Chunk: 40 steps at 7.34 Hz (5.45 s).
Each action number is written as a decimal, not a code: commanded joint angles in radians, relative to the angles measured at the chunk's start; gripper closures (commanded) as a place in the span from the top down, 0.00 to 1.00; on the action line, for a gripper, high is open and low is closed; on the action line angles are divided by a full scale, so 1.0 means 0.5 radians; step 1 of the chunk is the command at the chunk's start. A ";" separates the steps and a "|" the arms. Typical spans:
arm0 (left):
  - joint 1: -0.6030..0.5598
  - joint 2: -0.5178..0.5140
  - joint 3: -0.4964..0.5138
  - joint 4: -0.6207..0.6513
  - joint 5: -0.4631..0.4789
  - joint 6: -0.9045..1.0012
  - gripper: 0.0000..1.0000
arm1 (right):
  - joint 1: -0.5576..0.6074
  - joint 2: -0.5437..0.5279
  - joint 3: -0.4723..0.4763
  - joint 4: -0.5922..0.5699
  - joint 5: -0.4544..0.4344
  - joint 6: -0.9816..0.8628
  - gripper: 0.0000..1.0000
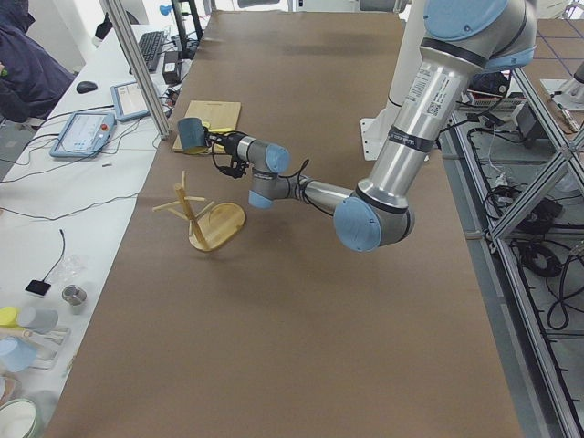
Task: Hang cup on storage rack
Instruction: 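Lift the teal mug with the left gripper toward the wooden stand, then lower the mug handle onto a peg of the wooden stand, then open the left gripper and pull it back from the stand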
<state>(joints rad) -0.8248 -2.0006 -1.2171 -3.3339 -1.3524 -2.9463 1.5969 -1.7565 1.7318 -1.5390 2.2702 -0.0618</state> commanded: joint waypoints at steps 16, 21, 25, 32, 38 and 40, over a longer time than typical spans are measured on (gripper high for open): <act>-0.062 0.188 0.234 -0.459 -0.020 -0.108 0.00 | 0.000 0.031 -0.006 -0.002 -0.003 0.001 1.00; -0.068 0.197 0.213 -0.471 -0.050 -0.096 0.99 | 0.000 0.034 -0.006 -0.002 -0.003 0.001 1.00; -0.065 0.298 0.018 -0.570 -0.050 -0.087 0.99 | 0.000 0.034 -0.009 -0.005 -0.006 0.001 1.00; -0.053 0.817 -0.640 -0.606 -0.056 0.059 0.99 | 0.000 0.028 -0.006 -0.005 0.000 0.001 1.00; -0.053 0.829 -0.765 -0.600 -0.550 1.240 0.99 | 0.000 0.028 -0.009 -0.008 0.000 0.001 1.00; -0.065 0.878 -0.805 -0.600 -0.669 1.574 0.99 | 0.000 0.031 -0.018 -0.018 0.000 0.001 1.00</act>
<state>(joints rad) -0.8541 -1.5785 -1.6082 -3.6340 -1.6496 -2.2626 1.5969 -1.7416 1.7253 -1.5450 2.2703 -0.0605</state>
